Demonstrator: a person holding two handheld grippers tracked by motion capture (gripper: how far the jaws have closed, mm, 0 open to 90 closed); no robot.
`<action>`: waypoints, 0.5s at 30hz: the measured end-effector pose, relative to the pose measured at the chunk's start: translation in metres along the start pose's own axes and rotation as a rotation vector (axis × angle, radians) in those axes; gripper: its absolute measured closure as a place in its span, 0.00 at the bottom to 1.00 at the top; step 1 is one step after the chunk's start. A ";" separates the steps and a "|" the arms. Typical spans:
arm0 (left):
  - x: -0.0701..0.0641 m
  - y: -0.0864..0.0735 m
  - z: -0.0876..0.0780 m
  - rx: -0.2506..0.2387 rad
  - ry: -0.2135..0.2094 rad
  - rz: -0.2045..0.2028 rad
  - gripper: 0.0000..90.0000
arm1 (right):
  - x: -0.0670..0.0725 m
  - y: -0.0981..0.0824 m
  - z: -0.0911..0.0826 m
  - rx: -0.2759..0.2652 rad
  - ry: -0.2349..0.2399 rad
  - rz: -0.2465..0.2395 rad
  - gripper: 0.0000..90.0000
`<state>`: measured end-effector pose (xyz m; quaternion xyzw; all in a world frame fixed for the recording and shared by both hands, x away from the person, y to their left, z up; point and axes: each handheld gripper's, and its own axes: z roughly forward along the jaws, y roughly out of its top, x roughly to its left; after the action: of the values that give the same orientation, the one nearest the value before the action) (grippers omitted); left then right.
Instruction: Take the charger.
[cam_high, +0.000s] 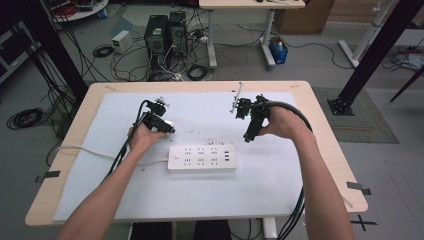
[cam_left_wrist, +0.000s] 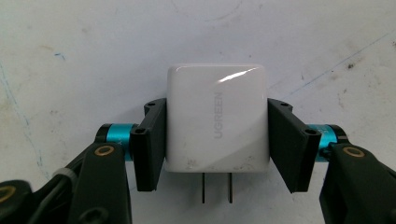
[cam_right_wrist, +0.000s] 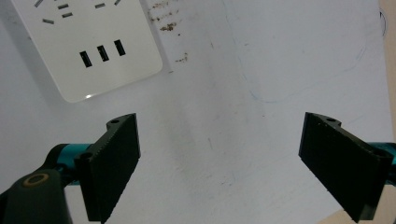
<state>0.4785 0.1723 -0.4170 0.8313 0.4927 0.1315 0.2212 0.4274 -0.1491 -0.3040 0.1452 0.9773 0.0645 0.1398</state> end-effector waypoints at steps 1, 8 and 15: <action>0.000 0.000 0.000 0.000 0.002 0.005 0.47 | 0.000 0.000 0.000 -0.002 -0.002 -0.002 0.13; 0.000 0.000 -0.006 -0.020 -0.003 0.028 0.47 | -0.001 -0.002 -0.001 -0.005 -0.002 0.004 0.13; 0.004 -0.001 -0.031 -0.071 -0.032 0.056 0.47 | -0.001 -0.002 -0.005 -0.021 0.003 0.021 0.13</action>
<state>0.4665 0.1836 -0.3902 0.8383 0.4608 0.1418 0.2547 0.4263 -0.1520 -0.2997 0.1537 0.9753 0.0765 0.1390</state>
